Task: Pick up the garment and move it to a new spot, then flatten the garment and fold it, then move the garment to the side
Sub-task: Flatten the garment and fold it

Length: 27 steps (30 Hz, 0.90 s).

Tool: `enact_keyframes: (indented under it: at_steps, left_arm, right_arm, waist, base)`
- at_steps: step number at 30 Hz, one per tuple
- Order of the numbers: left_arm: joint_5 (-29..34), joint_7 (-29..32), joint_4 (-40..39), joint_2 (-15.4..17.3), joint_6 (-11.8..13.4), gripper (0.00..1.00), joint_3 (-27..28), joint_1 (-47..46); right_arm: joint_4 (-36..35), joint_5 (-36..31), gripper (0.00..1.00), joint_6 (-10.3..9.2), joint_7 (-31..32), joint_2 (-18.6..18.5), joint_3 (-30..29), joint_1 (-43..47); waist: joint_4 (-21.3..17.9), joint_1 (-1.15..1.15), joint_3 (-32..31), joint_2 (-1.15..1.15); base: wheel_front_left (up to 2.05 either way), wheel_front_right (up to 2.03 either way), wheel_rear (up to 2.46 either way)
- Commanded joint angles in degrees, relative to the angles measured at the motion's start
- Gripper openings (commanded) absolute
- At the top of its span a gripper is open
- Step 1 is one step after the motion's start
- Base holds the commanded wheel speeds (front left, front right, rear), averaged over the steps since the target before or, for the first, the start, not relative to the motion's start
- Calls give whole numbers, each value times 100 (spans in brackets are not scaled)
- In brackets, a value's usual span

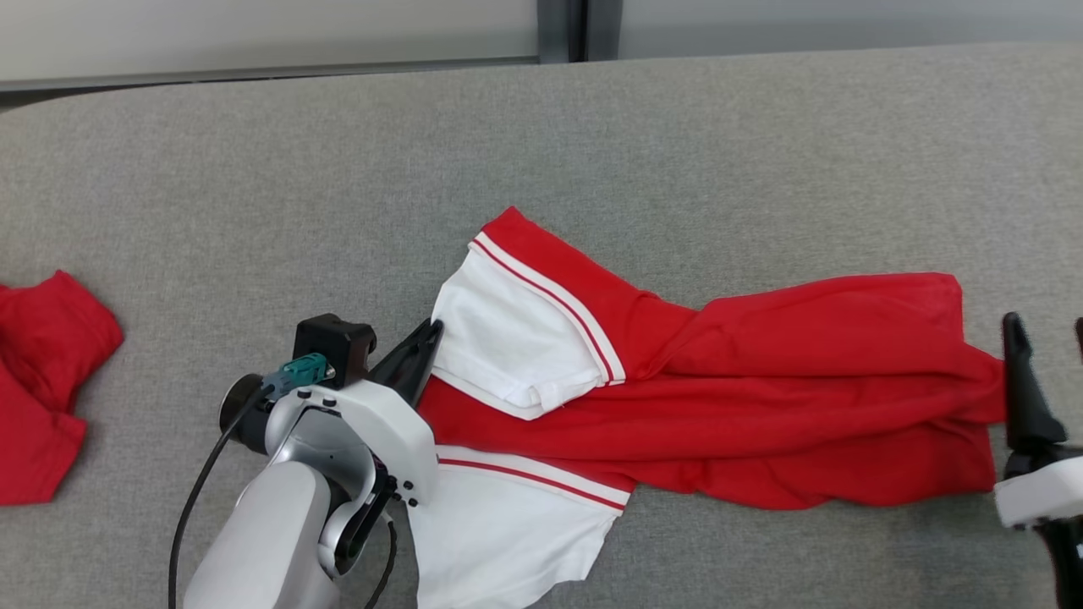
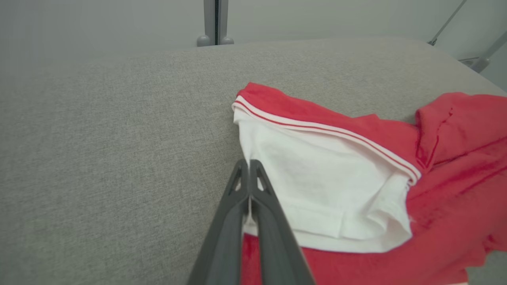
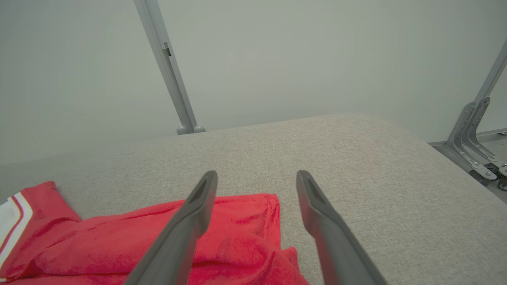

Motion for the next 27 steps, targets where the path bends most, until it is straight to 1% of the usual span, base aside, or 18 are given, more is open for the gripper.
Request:
enact_keyframes:
  at_steps: [1,4,7,12,15,18,19,20,21,22,27]
  left_arm:
    - [38,-19,-79,34,22,0,-6,-111]
    - [59,-45,-239,5,44,0,-48,-184]
    - [91,-82,-364,-17,54,0,-101,-264]
    - [106,-180,-405,-86,67,0,-195,-388]
    - [89,-229,-378,-114,64,0,-250,-455]
    - [70,-307,-333,-133,81,0,-274,-449]
    - [70,-307,-333,-133,81,0,-274,-449]
    - [60,-345,-332,-136,88,0,-266,-453]
    - [54,-367,-331,-141,96,0,-262,-453]
    - [45,-402,-333,-135,103,0,-251,-448]
    - [20,-618,-455,-71,194,0,-123,-399]
  right_arm:
    - [164,97,100,-2,10,-88,-85,-163]
    - [592,248,100,-1,55,-323,-224,-480]
    - [1031,412,100,-2,87,-562,-175,-895]
    - [1908,614,100,-1,379,-919,173,-1566]
    - [2385,765,100,-2,703,-1099,440,-1827]
    - [2710,929,100,-2,1048,-1238,706,-1931]
    - [2710,929,100,-2,1048,-1238,706,-1931]
    - [2772,976,46,-2,1116,-1256,751,-1939]
    - [2814,1050,12,-2,1204,-1264,790,-1924]
    - [2825,1107,0,-2,1256,-1292,820,-1926]
    - [2384,1271,0,-3,908,-1452,799,-1866]
  waist:
    - [64,0,100,0]
    - [162,0,308,0]
    - [267,0,538,0]
    - [417,0,756,0]
    - [494,0,812,0]
    - [544,0,813,0]
    - [544,0,813,0]
    - [547,0,809,0]
    - [545,0,801,0]
    - [539,0,787,0]
    - [456,0,664,0]
  base:
    - [0,0,0]
    - [0,0,0]
    - [0,0,0]
    - [0,0,0]
    - [0,0,0]
    - [0,0,0]
    - [0,0,0]
    - [0,0,0]
    - [0,0,0]
    - [0,0,0]
    - [0,0,0]
